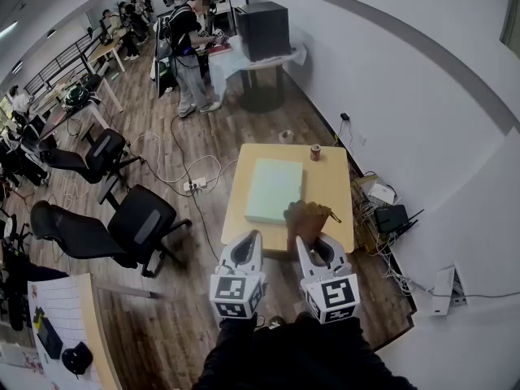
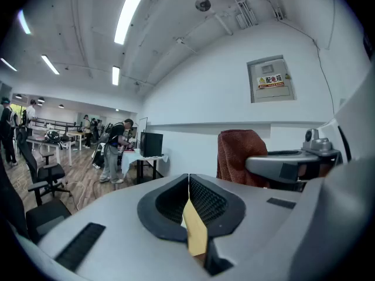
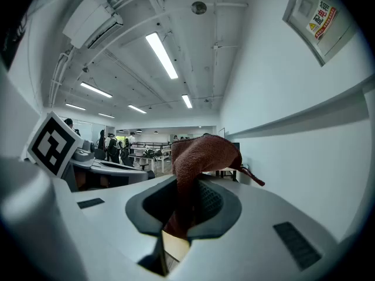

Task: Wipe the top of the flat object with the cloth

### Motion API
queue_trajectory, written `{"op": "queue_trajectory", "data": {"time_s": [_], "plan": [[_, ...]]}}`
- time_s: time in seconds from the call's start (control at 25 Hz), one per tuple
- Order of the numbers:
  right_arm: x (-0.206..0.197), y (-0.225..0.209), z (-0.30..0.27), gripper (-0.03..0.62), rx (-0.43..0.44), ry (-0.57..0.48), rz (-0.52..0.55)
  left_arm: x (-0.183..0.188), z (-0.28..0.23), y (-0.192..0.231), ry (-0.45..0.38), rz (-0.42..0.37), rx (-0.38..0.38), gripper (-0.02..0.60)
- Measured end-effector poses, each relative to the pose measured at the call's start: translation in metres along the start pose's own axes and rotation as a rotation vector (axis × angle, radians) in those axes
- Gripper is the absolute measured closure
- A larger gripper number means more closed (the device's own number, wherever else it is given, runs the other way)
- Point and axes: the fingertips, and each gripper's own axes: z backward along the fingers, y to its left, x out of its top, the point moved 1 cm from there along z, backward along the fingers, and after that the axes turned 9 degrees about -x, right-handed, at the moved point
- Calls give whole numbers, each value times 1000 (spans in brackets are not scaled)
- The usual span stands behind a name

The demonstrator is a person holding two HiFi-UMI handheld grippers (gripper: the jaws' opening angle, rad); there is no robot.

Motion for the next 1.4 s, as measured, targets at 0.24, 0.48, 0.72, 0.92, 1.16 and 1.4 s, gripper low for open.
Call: {"op": "queue_trajectory", "data": {"time_s": [0.24,0.48,0.72,0.92,1.16,1.4], "plan": [[-1,6,-5,526,3,2,3,-4,2,7,2,-2,-2,547],[-9,12,-8,523,-4,24,-73,-12,11,17,13,8,-1,546],[-31,31,-13,519,4,102,-79,-35,22,30,54,42,-6,546],[-63,39,-18,519,9,207,-76,-61,19,40,98,89,-13,546],[-79,32,-41,520,3,270,-89,-78,-3,53,145,126,-36,546],[-91,15,-94,519,34,297,-100,-80,-48,81,164,137,-19,546]]}}
